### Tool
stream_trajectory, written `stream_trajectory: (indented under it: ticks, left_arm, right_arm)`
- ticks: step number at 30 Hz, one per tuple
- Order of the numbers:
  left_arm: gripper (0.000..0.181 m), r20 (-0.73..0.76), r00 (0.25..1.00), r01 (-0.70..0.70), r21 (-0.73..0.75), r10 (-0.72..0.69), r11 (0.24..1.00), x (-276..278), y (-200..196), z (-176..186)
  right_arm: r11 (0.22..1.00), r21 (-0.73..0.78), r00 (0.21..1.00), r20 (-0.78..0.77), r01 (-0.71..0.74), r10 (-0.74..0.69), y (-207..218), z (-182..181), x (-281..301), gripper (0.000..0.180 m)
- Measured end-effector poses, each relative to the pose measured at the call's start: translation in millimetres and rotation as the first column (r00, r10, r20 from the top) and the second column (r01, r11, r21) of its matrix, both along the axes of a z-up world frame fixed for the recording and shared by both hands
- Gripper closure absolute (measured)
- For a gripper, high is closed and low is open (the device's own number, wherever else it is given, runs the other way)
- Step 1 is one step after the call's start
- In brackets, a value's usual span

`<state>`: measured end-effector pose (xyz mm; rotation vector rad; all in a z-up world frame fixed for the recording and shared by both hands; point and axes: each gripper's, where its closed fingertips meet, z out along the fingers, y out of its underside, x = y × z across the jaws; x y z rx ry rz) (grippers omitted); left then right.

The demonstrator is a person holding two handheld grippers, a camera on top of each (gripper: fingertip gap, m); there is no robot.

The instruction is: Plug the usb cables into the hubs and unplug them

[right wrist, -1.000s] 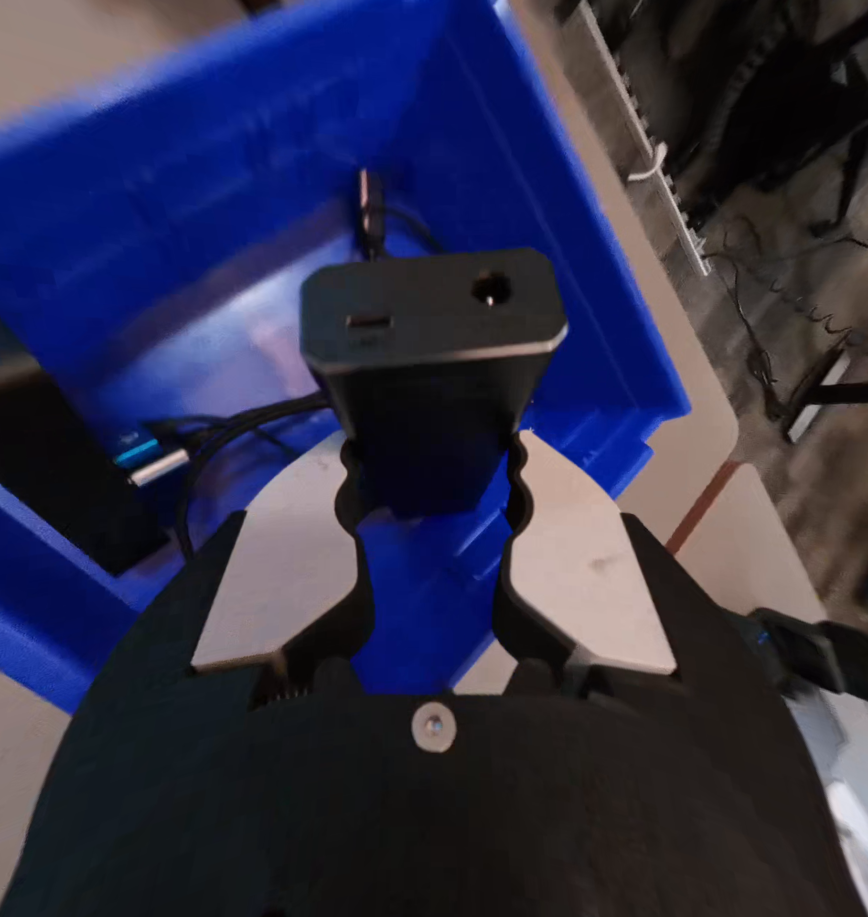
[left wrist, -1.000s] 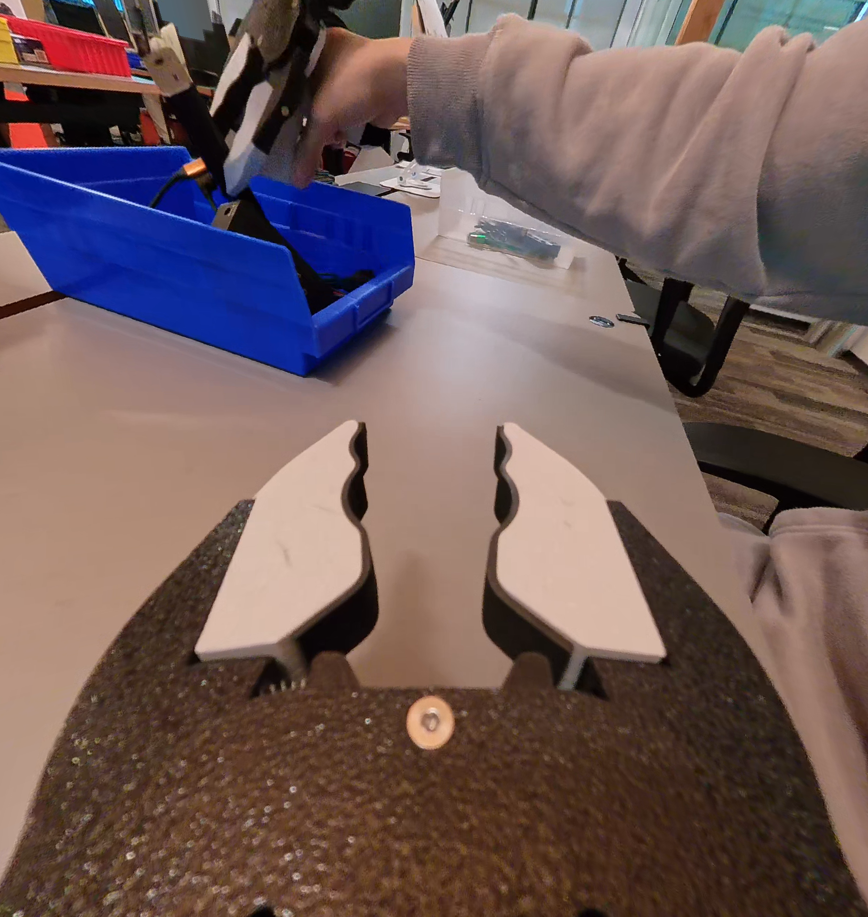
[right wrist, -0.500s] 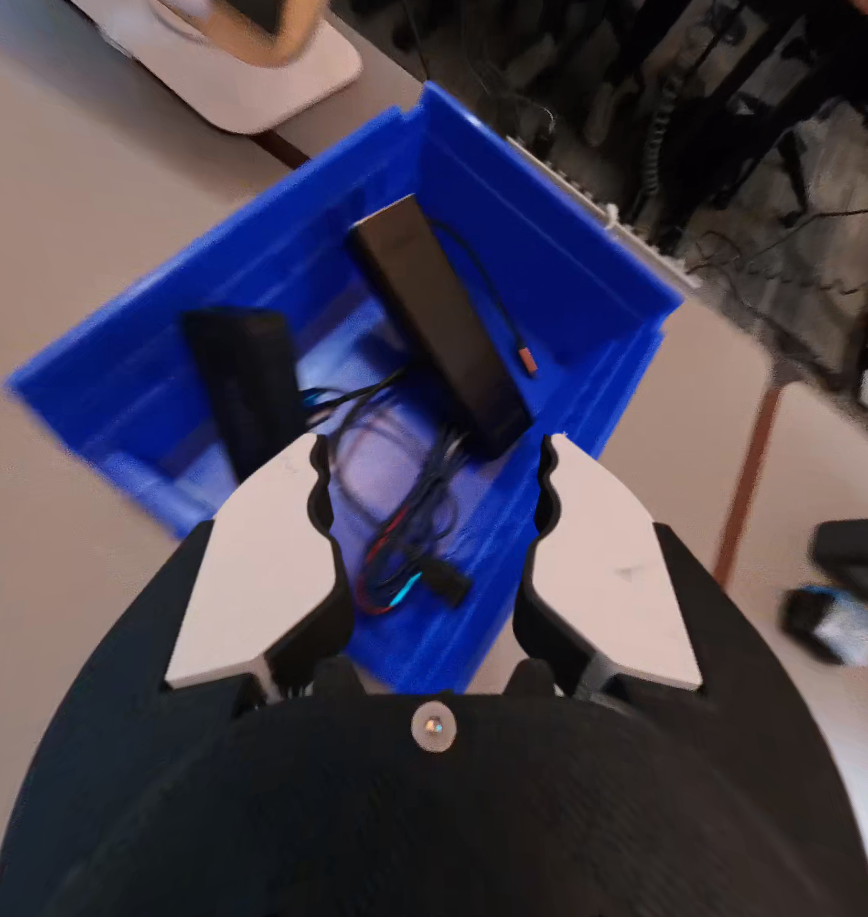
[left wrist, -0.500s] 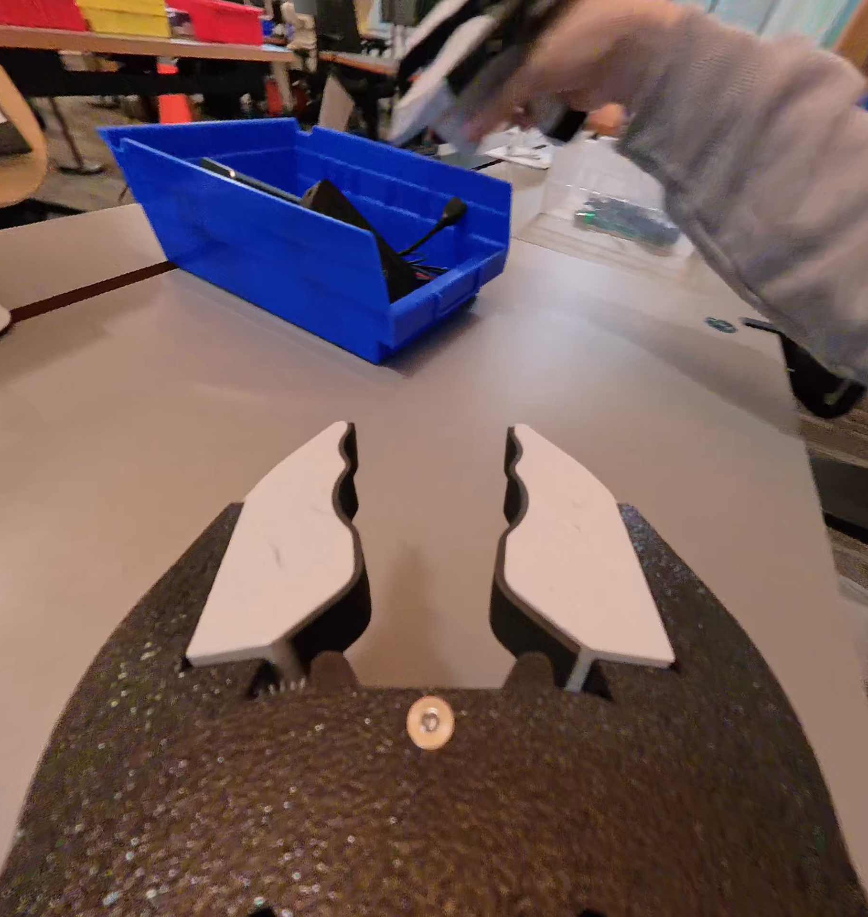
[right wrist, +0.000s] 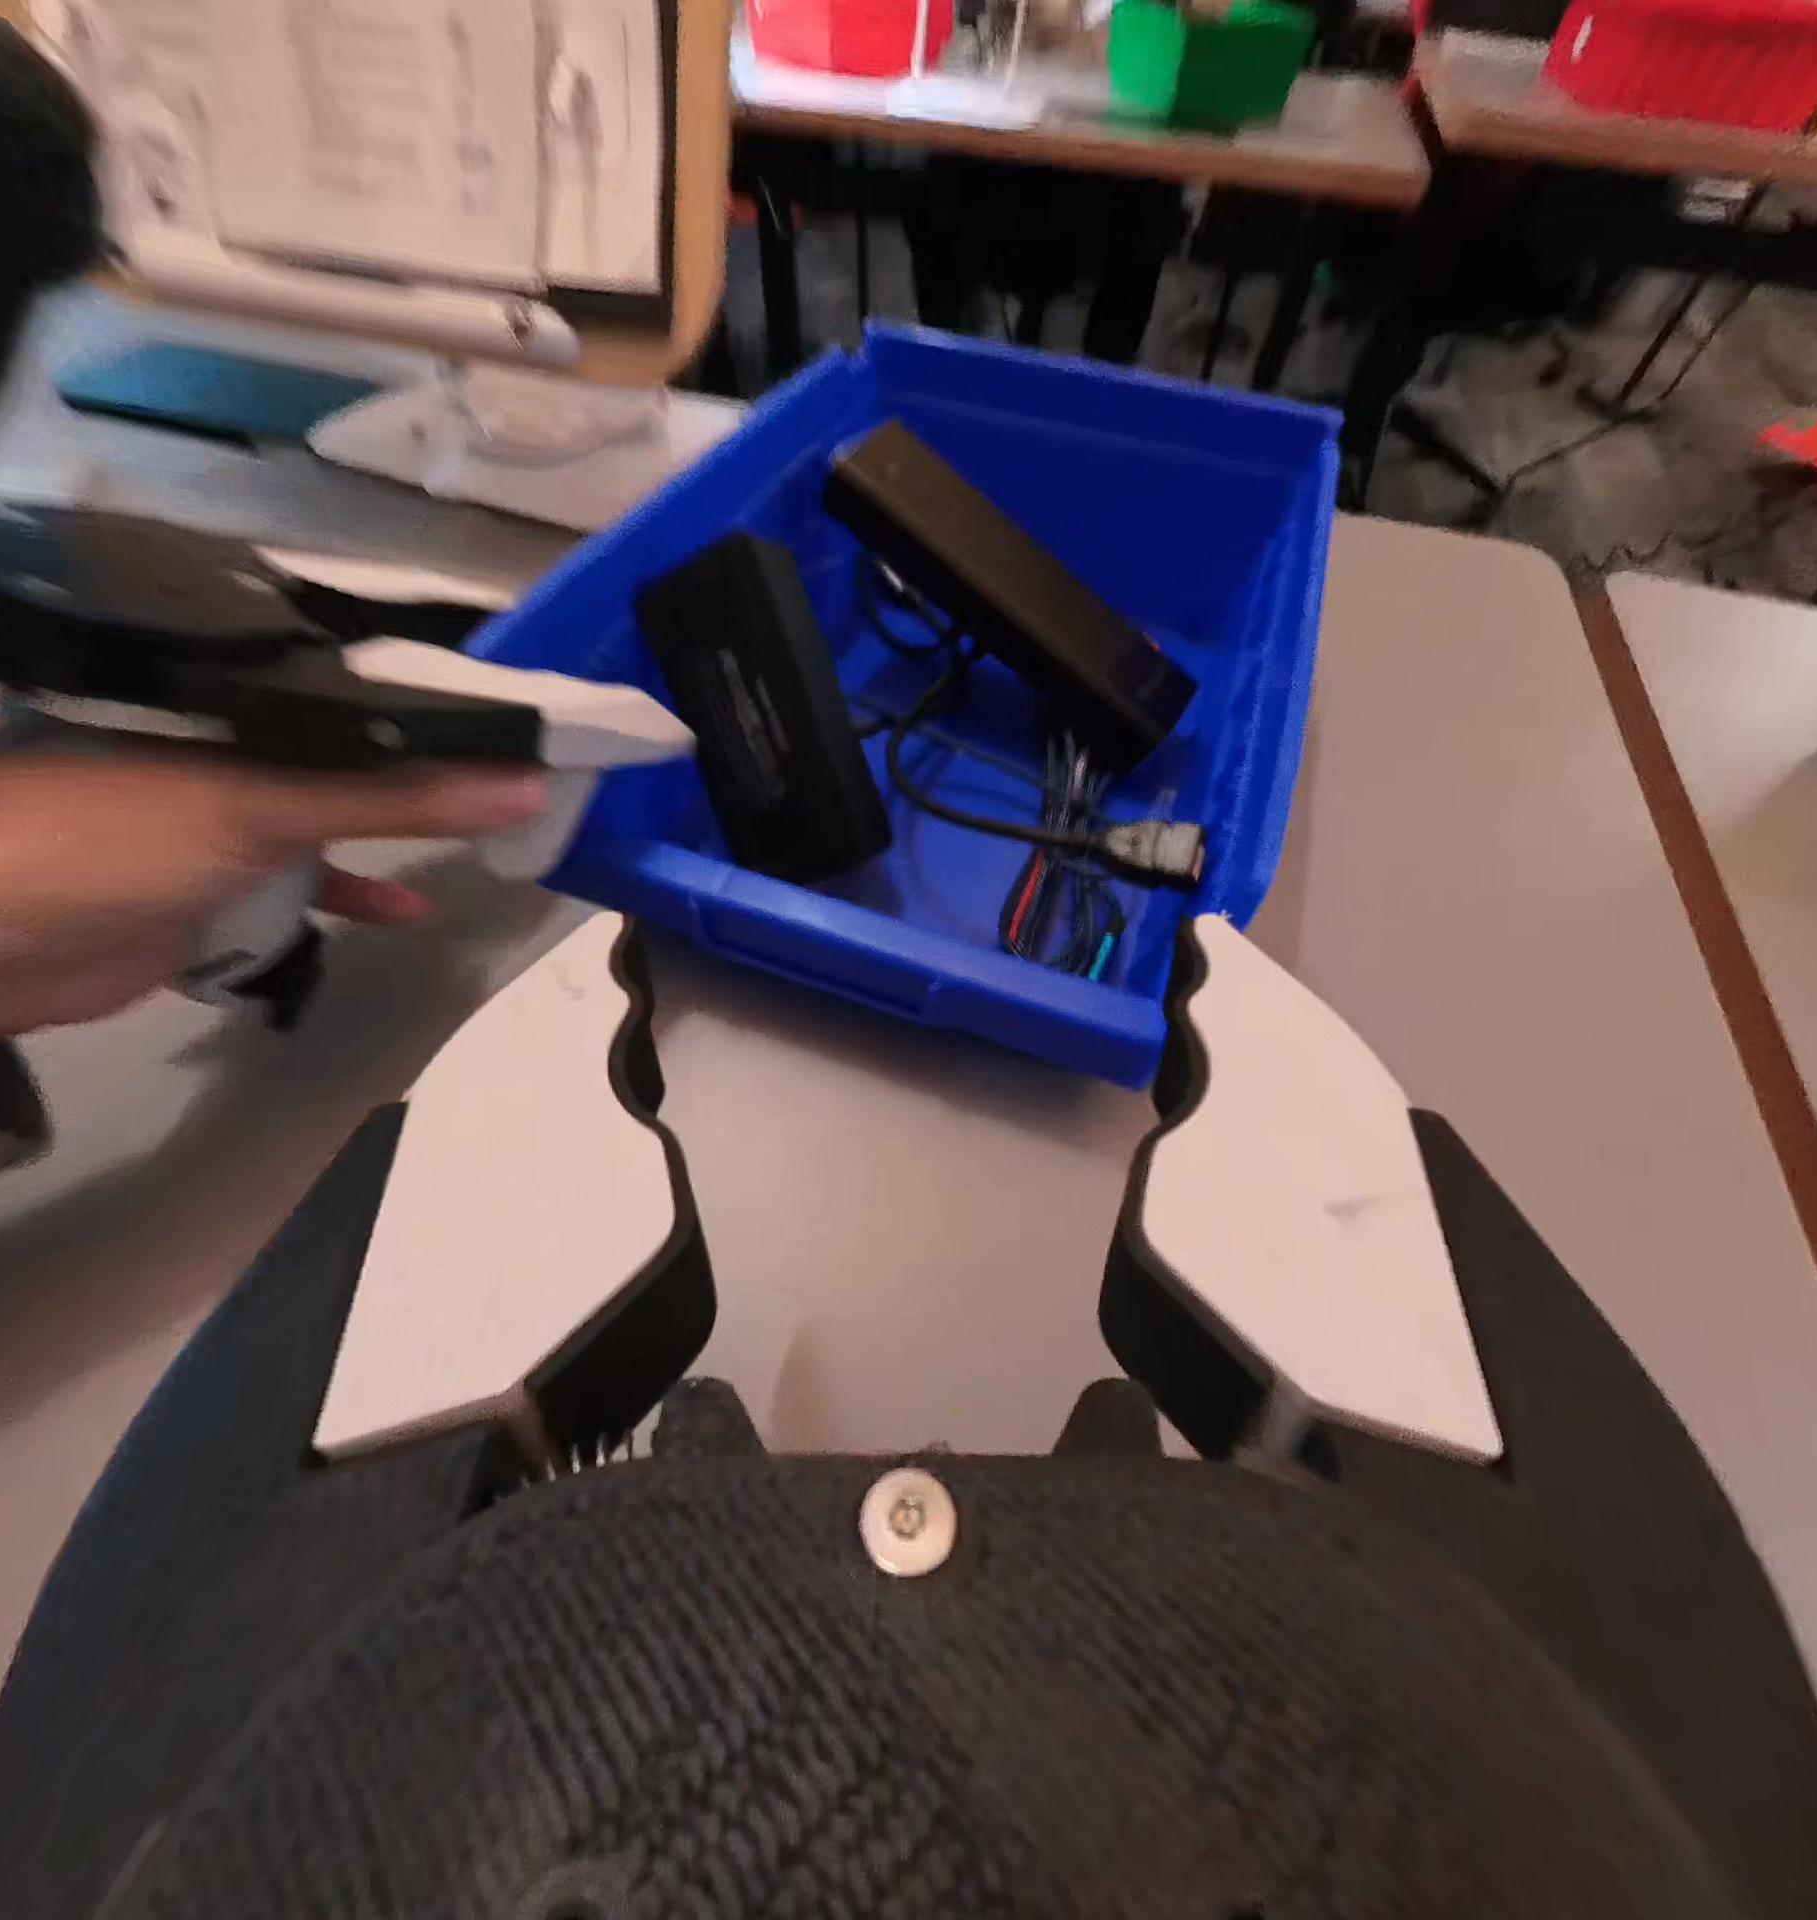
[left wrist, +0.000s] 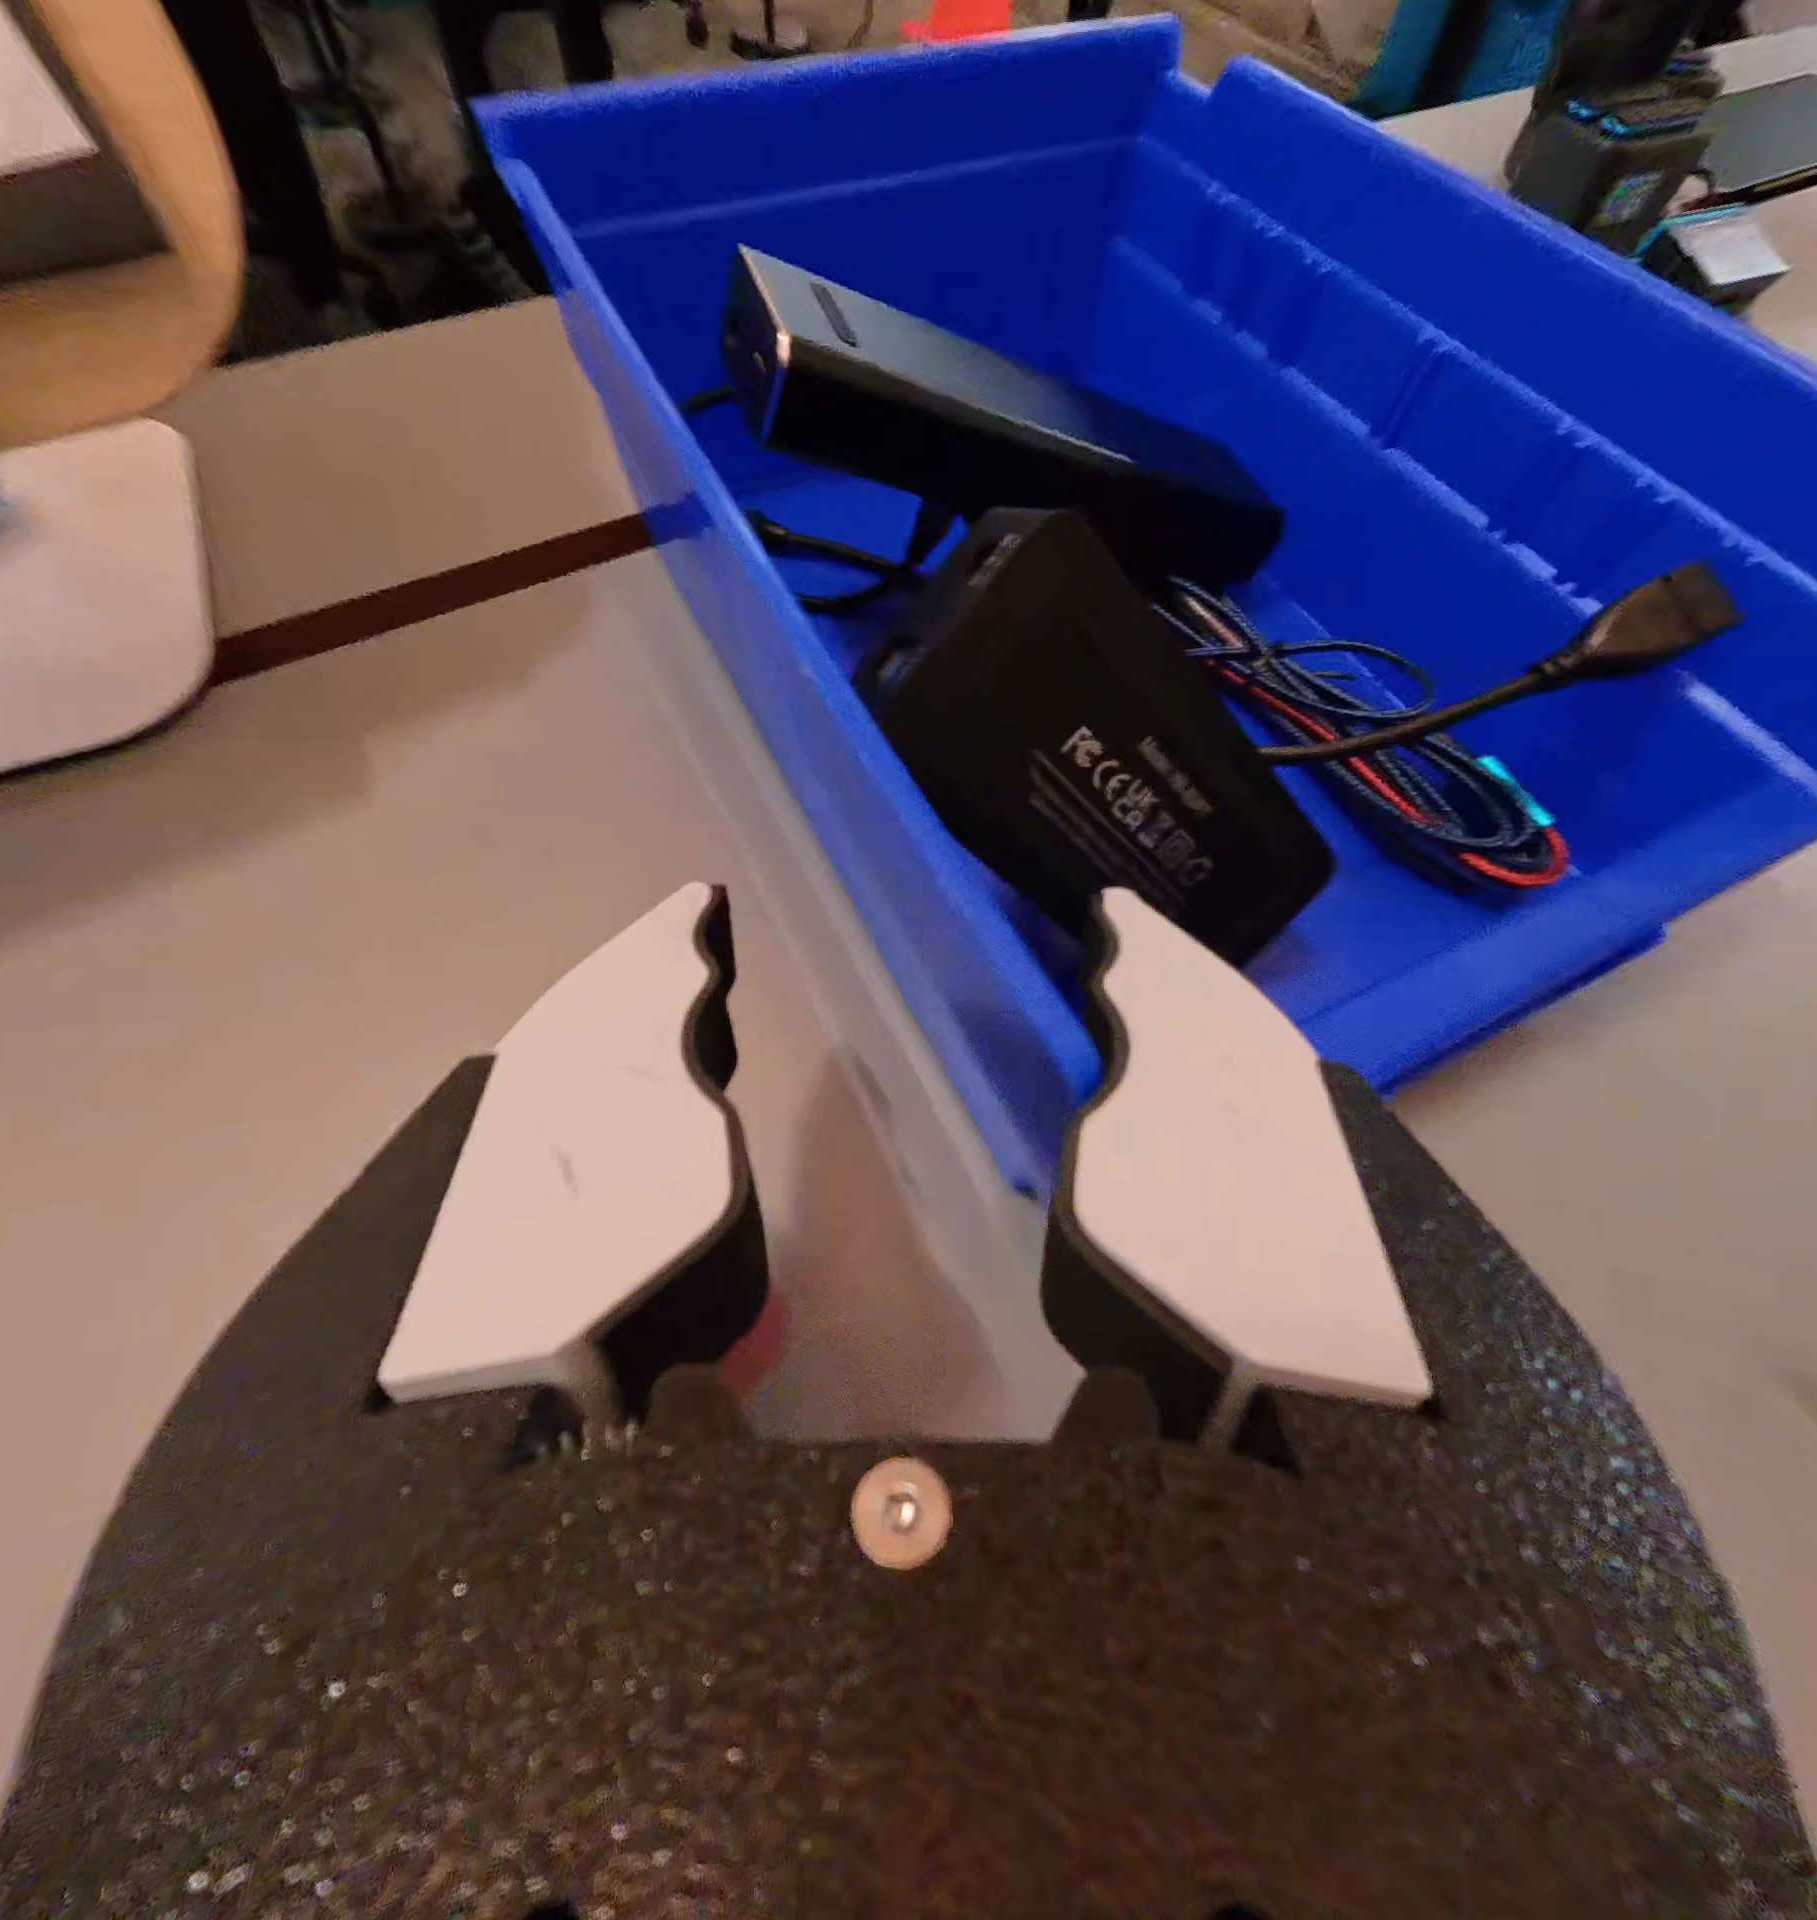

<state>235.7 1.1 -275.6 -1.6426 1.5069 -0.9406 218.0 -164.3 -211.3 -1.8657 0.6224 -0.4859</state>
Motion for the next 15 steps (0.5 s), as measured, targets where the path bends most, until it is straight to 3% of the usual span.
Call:
stream_trajectory:
  ticks: [2,5,9,15]
  left_arm:
    - [0.140,-0.001,0.997,0.076,-0.106,-0.076,0.992,7.0,-13.5,-1.3]
    - [0.164,-0.018,0.999,0.035,0.033,-0.035,0.999,0.9,8.1,2.0]
    - [0.171,-0.033,0.999,0.019,0.093,-0.016,0.995,-38.8,33.4,2.7]
    - [0.173,-0.027,1.000,0.019,0.095,-0.016,0.995,-158.5,56.0,4.0]
  right_arm:
    - [0.997,0.062,0.999,0.001,-0.044,0.044,6.9,10.3,-8.1,0.086]
    - [0.995,0.061,0.997,0.001,-0.076,0.076,16.1,14.1,-16.7,0.087]
    - [0.986,0.064,0.987,0.038,-0.156,0.154,39.9,28.1,-42.5,0.086]
    - [0.939,0.062,0.942,0.029,-0.337,0.336,101.1,42.7,-111.0,0.082]
